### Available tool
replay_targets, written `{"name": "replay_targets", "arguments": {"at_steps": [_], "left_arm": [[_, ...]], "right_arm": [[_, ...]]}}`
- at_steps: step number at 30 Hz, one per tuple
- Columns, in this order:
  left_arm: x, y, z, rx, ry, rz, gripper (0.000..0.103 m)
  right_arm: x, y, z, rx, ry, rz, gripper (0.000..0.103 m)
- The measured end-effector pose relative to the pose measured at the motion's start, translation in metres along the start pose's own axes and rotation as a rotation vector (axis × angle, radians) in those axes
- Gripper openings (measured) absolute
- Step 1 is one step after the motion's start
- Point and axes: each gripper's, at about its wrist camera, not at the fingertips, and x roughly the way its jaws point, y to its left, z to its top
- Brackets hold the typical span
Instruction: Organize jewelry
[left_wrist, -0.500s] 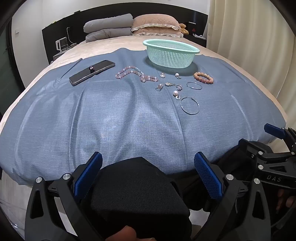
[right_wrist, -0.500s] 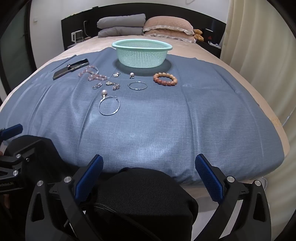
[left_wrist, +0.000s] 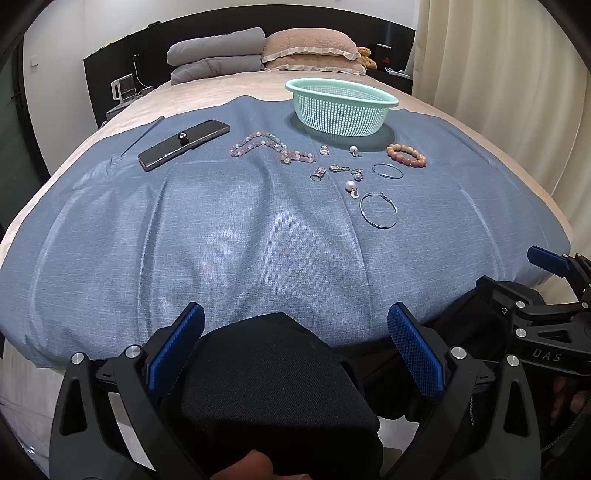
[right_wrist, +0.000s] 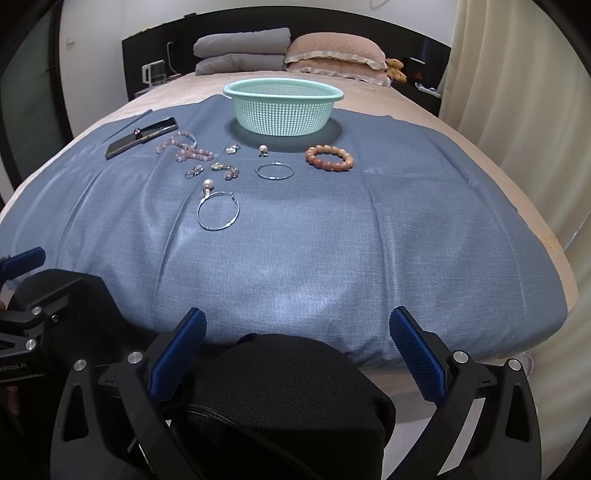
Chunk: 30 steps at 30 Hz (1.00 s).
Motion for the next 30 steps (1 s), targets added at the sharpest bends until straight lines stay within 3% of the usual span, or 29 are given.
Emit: {"name": "replay_targets", "arguments": {"at_steps": [30], "left_arm": [[-0.0025,-0.0019,-0.0016,-0.001,-0.003,-0.006,0.097]], "right_arm": [[0.0005,0.0012,0.0002,-0.001,-0.001,-0.001,0.095]]}}
